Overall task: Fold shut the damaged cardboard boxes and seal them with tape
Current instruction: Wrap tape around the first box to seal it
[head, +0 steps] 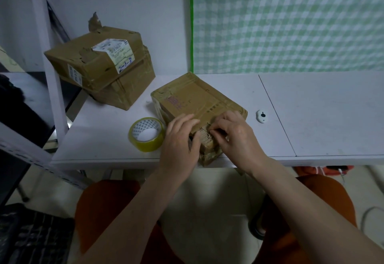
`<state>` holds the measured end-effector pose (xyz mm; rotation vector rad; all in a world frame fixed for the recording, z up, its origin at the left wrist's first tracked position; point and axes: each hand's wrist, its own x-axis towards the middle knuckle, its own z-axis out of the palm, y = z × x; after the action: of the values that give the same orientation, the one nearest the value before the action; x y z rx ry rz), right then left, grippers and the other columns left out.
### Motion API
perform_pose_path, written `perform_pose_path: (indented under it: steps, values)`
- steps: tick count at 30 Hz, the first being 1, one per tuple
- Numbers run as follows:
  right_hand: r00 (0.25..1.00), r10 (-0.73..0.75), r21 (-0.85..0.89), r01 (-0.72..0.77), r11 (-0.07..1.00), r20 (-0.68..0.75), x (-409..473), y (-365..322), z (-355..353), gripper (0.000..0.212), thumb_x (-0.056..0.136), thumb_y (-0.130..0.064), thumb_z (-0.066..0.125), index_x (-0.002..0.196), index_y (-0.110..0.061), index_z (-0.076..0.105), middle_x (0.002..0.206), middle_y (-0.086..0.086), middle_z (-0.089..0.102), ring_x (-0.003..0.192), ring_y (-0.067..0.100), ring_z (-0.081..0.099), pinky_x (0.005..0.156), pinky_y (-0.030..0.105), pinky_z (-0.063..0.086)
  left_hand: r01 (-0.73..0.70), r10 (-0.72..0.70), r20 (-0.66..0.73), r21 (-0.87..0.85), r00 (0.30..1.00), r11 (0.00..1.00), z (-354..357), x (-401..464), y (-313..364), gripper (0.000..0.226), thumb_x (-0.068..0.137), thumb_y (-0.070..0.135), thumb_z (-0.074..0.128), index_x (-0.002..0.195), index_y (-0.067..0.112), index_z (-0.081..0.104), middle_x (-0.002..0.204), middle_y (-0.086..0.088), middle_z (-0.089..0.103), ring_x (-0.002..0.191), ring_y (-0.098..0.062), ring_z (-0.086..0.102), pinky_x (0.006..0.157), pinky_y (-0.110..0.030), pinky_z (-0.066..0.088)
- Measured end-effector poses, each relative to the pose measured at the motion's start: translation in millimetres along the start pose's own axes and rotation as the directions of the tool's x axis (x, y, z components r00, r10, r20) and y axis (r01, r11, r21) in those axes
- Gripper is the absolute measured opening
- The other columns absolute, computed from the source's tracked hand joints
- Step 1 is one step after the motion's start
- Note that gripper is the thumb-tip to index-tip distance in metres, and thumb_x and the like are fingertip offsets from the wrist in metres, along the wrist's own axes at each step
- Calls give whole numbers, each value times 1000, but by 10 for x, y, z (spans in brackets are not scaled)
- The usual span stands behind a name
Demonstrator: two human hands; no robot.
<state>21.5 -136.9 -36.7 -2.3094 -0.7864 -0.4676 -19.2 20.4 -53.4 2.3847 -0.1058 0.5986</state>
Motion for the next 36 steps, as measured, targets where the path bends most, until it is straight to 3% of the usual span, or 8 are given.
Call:
perform_pose_path:
  steps: [5,9,13,19,24,27,30,36]
  values:
    - [994,-107,27,107,994,-1,-127,97,-52,15,87,-15,61,97,-10,72,96,3,61,88,22,52,79,25,43,-152,131,187,105,974,983,-5,-71,-22,49,99,38,26,141,21,45,147,10,43,144,-12,21,118,-44,15]
    - [982,-187,-4,188,982,11,-183,164,-67,19,89,-13,61,103,-8,72,103,7,63,90,26,56,78,32,48,-184,135,210,233,968,955,-8,-84,-58,60,94,55,31,142,22,45,149,11,40,144,-13,22,118,-49,13]
    - [982,-191,-2,191,982,-5,-211,169,-80,20,89,-14,60,103,-7,71,105,7,64,92,25,57,82,29,47,-200,153,201,240,968,950,24,-104,-68,60,94,52,37,143,18,43,150,7,38,144,-16,22,117,-48,17]
    - [981,-190,-7,190,982,-47,-237,181,-14,18,88,-10,64,103,-1,70,106,9,65,92,26,57,84,30,47,-153,93,234,255,968,955,44,-115,-35,61,95,51,30,147,19,34,155,8,27,146,-14,12,118,-48,15]
    - [986,-156,20,158,987,-63,-236,205,8,20,88,-11,64,105,-2,69,109,9,64,96,25,57,87,29,46,-131,90,209,193,974,972,59,-90,-7,65,94,52,32,148,15,32,157,3,23,146,-15,10,117,-44,24]
    - [986,-146,18,148,989,-86,-257,202,5,25,88,-14,64,109,-2,68,110,8,64,98,24,56,89,28,46,-9,-15,151,160,988,987,51,-152,37,85,86,64,38,152,16,16,161,-6,3,148,-21,-1,118,-40,13]
    - [984,-145,6,147,989,-102,-271,210,20,25,87,-14,65,108,0,68,111,8,64,101,24,56,91,28,46,177,-186,174,68,967,982,56,-201,98,99,82,62,55,153,15,6,160,-5,-15,147,-20,-3,116,-36,18]
    - [989,-114,-1,115,993,-95,-252,277,32,29,89,-18,60,112,-1,67,115,8,63,106,24,54,96,27,43,133,-143,192,65,971,989,93,-69,96,88,89,50,54,153,12,9,160,-6,-14,146,-21,7,111,-33,27]
